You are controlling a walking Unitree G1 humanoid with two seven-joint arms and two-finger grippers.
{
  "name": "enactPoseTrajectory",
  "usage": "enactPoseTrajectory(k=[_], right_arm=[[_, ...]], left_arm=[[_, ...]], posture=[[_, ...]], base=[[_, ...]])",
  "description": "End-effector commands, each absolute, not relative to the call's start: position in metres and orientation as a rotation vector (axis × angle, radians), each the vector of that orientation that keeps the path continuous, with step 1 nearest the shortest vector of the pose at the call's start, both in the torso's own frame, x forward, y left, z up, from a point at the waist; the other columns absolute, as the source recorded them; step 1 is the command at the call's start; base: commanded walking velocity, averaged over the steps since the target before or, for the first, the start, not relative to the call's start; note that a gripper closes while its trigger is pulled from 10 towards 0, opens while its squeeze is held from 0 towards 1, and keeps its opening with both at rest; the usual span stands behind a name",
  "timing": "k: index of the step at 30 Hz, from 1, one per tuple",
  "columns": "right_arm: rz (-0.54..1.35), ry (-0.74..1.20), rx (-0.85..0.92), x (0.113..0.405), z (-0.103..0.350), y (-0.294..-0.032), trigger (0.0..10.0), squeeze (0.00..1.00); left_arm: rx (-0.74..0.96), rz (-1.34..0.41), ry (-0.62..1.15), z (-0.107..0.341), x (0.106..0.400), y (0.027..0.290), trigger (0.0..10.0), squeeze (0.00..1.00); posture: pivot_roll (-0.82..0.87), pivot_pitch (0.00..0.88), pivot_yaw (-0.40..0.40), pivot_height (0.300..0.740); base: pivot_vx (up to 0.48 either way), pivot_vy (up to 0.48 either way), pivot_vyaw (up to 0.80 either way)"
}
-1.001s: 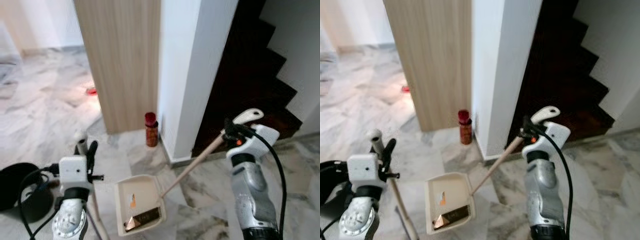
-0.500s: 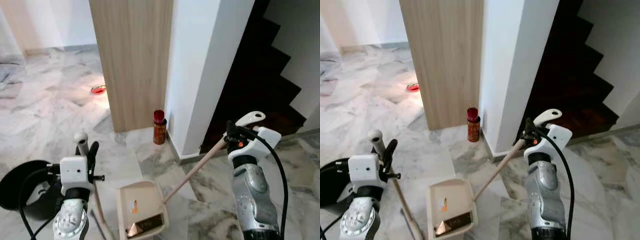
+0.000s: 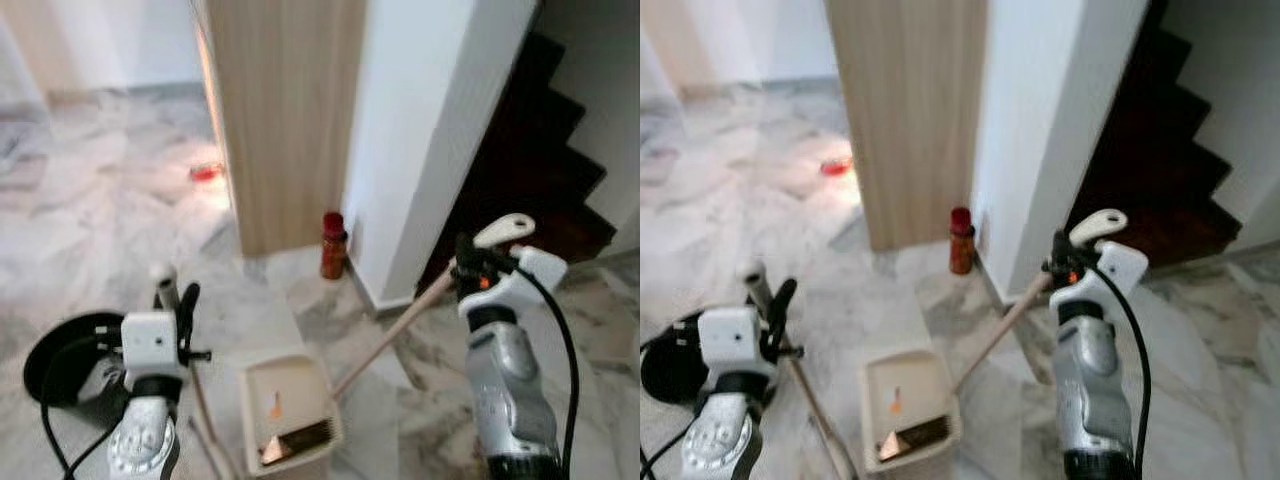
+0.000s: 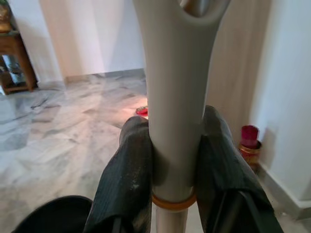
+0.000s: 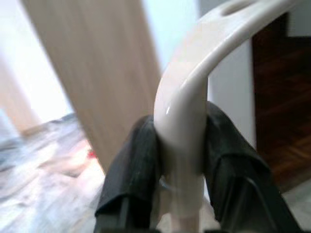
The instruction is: Sweep floor
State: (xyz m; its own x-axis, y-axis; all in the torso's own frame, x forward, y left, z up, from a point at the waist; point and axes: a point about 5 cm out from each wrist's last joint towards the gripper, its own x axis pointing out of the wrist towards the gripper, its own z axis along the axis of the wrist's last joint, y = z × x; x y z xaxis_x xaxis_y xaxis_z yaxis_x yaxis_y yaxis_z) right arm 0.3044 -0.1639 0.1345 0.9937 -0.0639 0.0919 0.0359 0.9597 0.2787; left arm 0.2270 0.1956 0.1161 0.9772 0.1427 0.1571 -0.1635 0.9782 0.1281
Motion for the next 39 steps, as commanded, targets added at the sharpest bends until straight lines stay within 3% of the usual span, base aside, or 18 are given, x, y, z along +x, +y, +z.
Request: enactPoseTrajectory(k=[1, 25, 39], right_arm=[[-0.062, -0.16, 0.303, 0.3048, 0.1476, -0.1698, 10.0, 0.0], [-0.05, -0.167, 0.303, 0.3066, 0.1488, -0.1678, 10.0, 0.0], [-0.064, -0.175, 0.302, 0.3072, 0.1512, -0.1694, 10.0, 0.0]], left_arm=[[0.154, 0.148, -0.195, 0.1265, 0.2276, 0.1926, 10.0, 0.0], [0.158, 0.128, -0.192, 0.1254, 0.2257, 0.1913, 10.0, 0.0], [0.156, 0.13, -0.188, 0.1266, 0.226, 0.1921, 10.0, 0.0]], posture=[[0.0, 0.029, -0.038, 0.74], [0.01, 0.0, -0.031, 0.74], [0.02, 0.028, -0.029, 0.74]], base=[[0.0, 0.315, 0.0], [0.0, 0.33, 0.0], [0.0, 0.342, 0.0]])
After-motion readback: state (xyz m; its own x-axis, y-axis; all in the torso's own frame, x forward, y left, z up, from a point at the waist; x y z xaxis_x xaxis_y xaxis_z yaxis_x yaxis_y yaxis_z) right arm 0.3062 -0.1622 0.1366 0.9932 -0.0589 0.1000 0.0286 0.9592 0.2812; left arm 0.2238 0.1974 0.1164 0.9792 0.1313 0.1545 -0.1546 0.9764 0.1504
